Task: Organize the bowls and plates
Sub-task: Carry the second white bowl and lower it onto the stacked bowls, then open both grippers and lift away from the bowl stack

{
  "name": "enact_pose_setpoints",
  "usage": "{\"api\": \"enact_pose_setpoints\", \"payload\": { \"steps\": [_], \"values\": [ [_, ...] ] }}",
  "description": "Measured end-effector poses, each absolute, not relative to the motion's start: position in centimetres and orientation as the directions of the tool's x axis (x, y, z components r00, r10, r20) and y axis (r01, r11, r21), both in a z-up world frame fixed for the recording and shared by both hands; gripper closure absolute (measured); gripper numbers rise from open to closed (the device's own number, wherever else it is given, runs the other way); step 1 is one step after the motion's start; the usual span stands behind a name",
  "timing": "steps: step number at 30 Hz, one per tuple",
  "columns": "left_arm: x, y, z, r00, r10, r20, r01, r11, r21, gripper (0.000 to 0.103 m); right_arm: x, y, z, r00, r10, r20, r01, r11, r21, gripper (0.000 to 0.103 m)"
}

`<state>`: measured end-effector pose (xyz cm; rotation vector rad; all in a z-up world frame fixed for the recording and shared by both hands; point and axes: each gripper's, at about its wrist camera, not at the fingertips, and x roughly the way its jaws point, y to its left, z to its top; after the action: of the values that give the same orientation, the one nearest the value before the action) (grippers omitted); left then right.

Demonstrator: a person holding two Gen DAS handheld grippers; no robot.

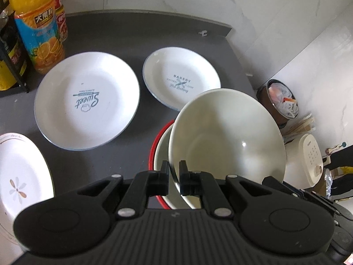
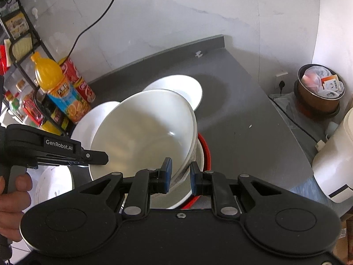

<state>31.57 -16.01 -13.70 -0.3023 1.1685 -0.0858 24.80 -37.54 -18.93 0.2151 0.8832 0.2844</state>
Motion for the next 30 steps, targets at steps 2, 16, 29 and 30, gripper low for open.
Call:
{"api": "enact_pose_setpoints", "payload": {
  "steps": [2,16,29,30],
  "values": [
    [31.5,-16.0,-14.1,0.383,-0.221,-0.897,-0.095,0.956,-0.277,0.096,24.9,-37.6,-19.3,0.592,0.333,-0.734,-0.155,0.941,0.302,0.086],
    [31.1,-16.5,-15.7,0.350,-0.168,-0.921,-0.162,0.958,-0.236,0.096,25.7,-37.1,-20.6,0.537,0.338,-0.773,-0.203,0.941,0.271,0.085],
    [31.1,-16.4,-14.8,0.385,-0.130,-0.914,-0.235,0.944,-0.233,0.092,26.9,-39.1,-19.5,0.492,0.425,-0.760,-0.312,0.901,0.302,0.072],
    [31.1,-16.3,-14.6,0.392,-0.121,-0.912,-0.249,0.940,-0.232,0.092,27.1,-39.5,-19.2,0.495,0.431,-0.754,-0.323,0.898,0.301,0.072]
  ]
}}
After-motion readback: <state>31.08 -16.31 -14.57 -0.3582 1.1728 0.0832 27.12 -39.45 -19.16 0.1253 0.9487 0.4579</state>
